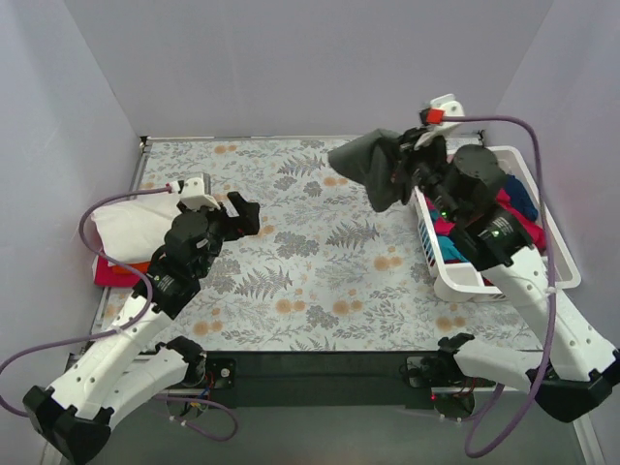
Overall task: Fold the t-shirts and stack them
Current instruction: Move the tshirt to the center of the board, then flatten the tshirt out
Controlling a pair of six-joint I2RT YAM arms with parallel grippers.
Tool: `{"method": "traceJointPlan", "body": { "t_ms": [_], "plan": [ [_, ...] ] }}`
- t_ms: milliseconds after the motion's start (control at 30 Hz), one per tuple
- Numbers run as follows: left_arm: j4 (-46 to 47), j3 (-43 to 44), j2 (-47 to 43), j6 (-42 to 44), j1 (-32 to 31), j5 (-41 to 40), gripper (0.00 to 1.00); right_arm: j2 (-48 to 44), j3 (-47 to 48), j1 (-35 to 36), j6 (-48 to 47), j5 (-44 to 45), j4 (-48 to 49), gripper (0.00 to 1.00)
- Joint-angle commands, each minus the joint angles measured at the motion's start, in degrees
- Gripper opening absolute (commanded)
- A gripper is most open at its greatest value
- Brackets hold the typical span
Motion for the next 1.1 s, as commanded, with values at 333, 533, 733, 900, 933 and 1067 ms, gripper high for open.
{"method": "traceJointPlan", "body": {
  "t_ms": [333,533,733,900,933,1067],
  "plan": [
    [0.1,-4.0,9.6,-4.2,-2.2,13.0,0.73,13.0,-11.2,20.2,2.1,27.1,2.2,0.76],
    [7.5,-12.4,15.1,-8.5,-7.1,13.9,0.72,15.7,-20.7,19.6,6.5,23.9,2.8,0.76],
    [8.1,-14.4,20.9,-12.5,-14.3,9.8,0.71,20.6,-25.0,15.3,7.9,14.8,7.9,0.76],
    [8.2,-15.1,23.9,-15.9,-20.9,4.4,0.70,24.7,-26.1,12.2,8.1,9.9,12.2,0.74],
    [11.2,-15.2,25.6,-15.9,-21.6,5.7,0.70,26.5,-26.3,11.3,8.1,7.3,13.7,0.74],
    [12.1,-12.0,31.3,-15.0,-22.4,5.2,0.70,29.7,-25.5,9.6,8.1,3.7,16.4,0.73]
  ]
}}
